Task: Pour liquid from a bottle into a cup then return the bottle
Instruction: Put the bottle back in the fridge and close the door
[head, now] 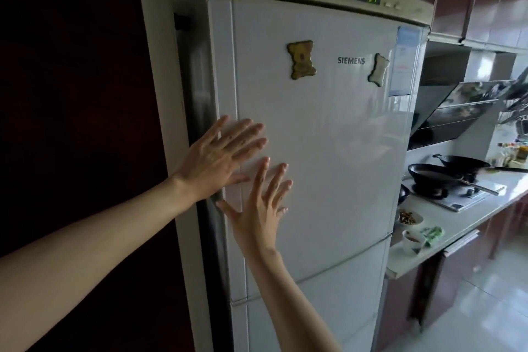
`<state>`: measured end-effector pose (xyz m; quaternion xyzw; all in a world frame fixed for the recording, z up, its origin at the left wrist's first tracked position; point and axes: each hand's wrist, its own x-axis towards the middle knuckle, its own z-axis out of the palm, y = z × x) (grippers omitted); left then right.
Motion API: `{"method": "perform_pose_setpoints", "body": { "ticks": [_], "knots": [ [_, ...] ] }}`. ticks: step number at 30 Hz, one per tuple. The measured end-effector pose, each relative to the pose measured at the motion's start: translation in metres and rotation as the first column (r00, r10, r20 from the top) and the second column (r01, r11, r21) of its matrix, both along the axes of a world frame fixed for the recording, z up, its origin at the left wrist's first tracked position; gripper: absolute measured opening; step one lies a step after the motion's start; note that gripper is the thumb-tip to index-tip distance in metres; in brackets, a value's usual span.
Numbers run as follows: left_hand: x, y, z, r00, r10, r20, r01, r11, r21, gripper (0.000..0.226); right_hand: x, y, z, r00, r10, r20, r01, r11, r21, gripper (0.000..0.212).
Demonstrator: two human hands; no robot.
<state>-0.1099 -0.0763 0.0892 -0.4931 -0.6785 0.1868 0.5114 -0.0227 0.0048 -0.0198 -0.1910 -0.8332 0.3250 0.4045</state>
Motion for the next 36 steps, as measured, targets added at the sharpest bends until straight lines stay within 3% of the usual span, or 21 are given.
{"method": "perform_pose_setpoints", "body": {
  "ticks": [4,7,12,15,18,19,21,25,29,31,36],
  "knots": [
    [0.009,-0.003,-0.001,0.998,0.047,0.051,-0.047,0.999,0.004,0.078,0.005,0.004,-0.001,0.999,0.028,0.038,-0.029,0.999,0.040,0.123],
    [0.028,-0.004,-0.012,0.974,-0.003,0.225,-0.009,0.999,0.053,0.075,0.027,0.019,-0.009,0.990,0.112,0.080,-0.121,0.987,0.109,0.111],
    [0.087,0.019,-0.088,0.779,-0.160,0.606,0.139,0.987,0.082,0.074,0.113,0.090,-0.064,0.913,0.133,0.385,-0.178,0.980,0.085,0.073],
    [0.119,0.046,-0.136,0.565,-0.105,0.819,0.114,0.992,0.049,0.076,0.172,0.141,-0.102,0.809,0.148,0.568,-0.176,0.984,-0.005,0.048],
    [0.146,0.081,-0.177,0.177,0.019,0.984,0.094,0.995,-0.036,0.070,0.230,0.192,-0.125,0.739,0.073,0.670,-0.083,0.996,-0.017,0.035],
    [0.153,0.096,-0.189,0.085,0.047,0.995,0.106,0.993,-0.056,0.069,0.249,0.207,-0.130,0.728,0.042,0.684,-0.042,0.999,-0.018,0.033],
    [0.164,0.126,-0.210,0.004,0.076,0.997,0.120,0.990,-0.076,0.080,0.282,0.234,-0.137,0.714,-0.012,0.700,0.039,0.999,-0.023,0.029],
    [0.198,0.199,-0.240,0.088,0.140,0.986,0.165,0.974,-0.153,0.053,0.336,0.283,-0.151,0.699,-0.127,0.704,0.175,0.984,0.004,0.024],
    [0.236,0.267,-0.255,0.197,0.129,0.972,0.211,0.963,-0.171,0.055,0.365,0.320,-0.169,0.687,-0.208,0.696,0.266,0.964,0.025,0.040],
    [0.246,0.298,-0.264,0.194,0.115,0.974,0.229,0.960,-0.159,0.058,0.367,0.339,-0.179,0.695,-0.206,0.689,0.292,0.956,-0.009,0.043],
    [0.262,0.373,-0.311,0.075,0.147,0.986,0.231,0.960,-0.161,0.061,0.353,0.389,-0.225,0.716,-0.168,0.678,0.342,0.931,-0.131,0.044]
  ]
}}
